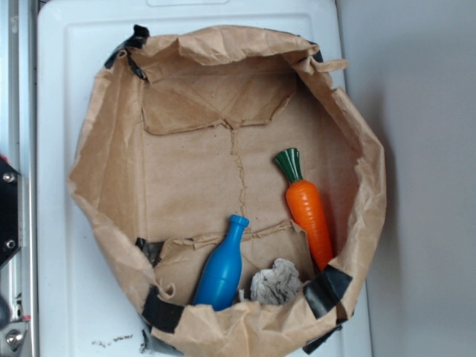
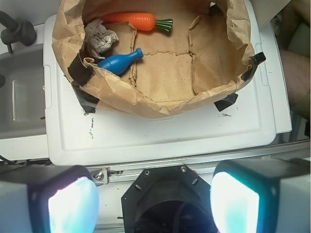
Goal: Grab the blue bottle.
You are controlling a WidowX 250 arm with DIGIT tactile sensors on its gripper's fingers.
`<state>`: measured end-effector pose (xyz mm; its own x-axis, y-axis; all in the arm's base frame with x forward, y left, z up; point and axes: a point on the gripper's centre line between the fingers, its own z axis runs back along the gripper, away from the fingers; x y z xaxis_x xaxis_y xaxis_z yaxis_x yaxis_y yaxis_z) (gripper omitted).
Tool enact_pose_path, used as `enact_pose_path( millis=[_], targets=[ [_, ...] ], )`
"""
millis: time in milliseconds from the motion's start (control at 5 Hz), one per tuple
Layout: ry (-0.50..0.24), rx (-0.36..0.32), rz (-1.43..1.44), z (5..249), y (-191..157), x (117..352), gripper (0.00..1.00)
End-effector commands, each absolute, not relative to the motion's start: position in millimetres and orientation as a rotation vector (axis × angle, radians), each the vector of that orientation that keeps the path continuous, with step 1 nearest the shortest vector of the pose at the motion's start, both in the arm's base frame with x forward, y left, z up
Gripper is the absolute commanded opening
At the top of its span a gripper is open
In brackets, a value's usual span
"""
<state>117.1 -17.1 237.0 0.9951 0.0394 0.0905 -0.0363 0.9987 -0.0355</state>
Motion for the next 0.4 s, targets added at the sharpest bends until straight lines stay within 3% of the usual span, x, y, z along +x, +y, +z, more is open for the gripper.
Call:
enact_pose_path(
  millis=[0,200],
  targets=[
    [-0.091,-0.034,0.038,237.0,-17.1,117.1,1.0],
    [-0.076,0.036,0.275,227.4,-23.6,118.7,1.0]
  ],
)
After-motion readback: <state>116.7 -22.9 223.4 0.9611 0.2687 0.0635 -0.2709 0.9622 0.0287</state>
